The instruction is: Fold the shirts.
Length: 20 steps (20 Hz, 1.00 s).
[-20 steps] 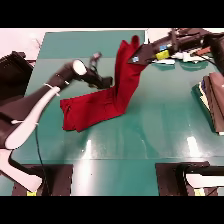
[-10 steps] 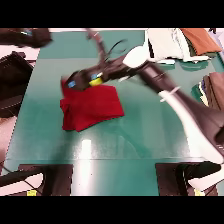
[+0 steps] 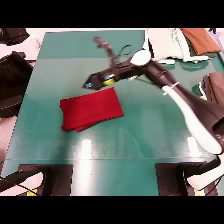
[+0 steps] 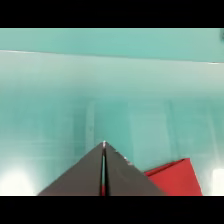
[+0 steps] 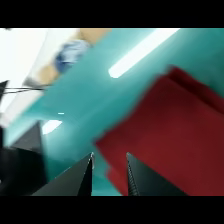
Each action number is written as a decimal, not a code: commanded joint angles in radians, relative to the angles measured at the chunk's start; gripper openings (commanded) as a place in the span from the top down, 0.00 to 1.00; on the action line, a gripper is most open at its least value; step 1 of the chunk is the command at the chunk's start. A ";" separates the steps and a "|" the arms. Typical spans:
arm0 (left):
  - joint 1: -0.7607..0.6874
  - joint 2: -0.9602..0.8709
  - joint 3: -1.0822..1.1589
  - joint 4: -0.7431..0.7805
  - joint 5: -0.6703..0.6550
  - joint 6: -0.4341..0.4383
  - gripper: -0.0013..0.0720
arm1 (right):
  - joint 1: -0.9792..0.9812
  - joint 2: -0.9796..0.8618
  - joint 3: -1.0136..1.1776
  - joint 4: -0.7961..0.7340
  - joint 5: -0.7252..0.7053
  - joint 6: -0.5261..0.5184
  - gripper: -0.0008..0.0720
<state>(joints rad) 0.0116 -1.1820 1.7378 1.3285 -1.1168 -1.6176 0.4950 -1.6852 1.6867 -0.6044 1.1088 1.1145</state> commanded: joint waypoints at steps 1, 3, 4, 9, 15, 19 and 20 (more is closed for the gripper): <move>0.002 0.002 0.000 -0.007 -0.021 0.004 0.95 | -0.190 0.060 -0.156 -0.208 0.070 0.113 0.60; -0.027 0.002 0.000 -0.005 -0.018 0.038 0.95 | -0.275 0.060 -0.266 -0.198 0.059 0.125 0.26; -0.047 0.002 0.000 -0.005 -0.017 0.050 0.95 | -0.298 0.059 -0.315 -0.198 0.032 0.127 0.26; -0.158 -0.035 0.000 -0.005 0.008 0.055 0.95 | -0.283 -0.048 -0.401 -0.034 0.018 0.125 0.26; -0.173 -0.076 0.000 -0.028 -0.007 0.055 0.95 | -0.104 -0.228 -0.249 0.075 -0.006 0.125 0.26; -0.173 -0.076 0.000 -0.057 -0.004 0.055 0.95 | -0.024 -0.315 -0.111 0.166 -0.100 0.122 0.48; -0.173 -0.076 0.000 -0.072 -0.002 0.055 0.95 | -0.011 -0.331 -0.073 0.164 -0.101 0.113 0.67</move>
<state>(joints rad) -0.1604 -1.2556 1.7378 1.2858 -1.1194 -1.5627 0.4351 -1.9633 1.5242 -0.5011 1.0454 1.2381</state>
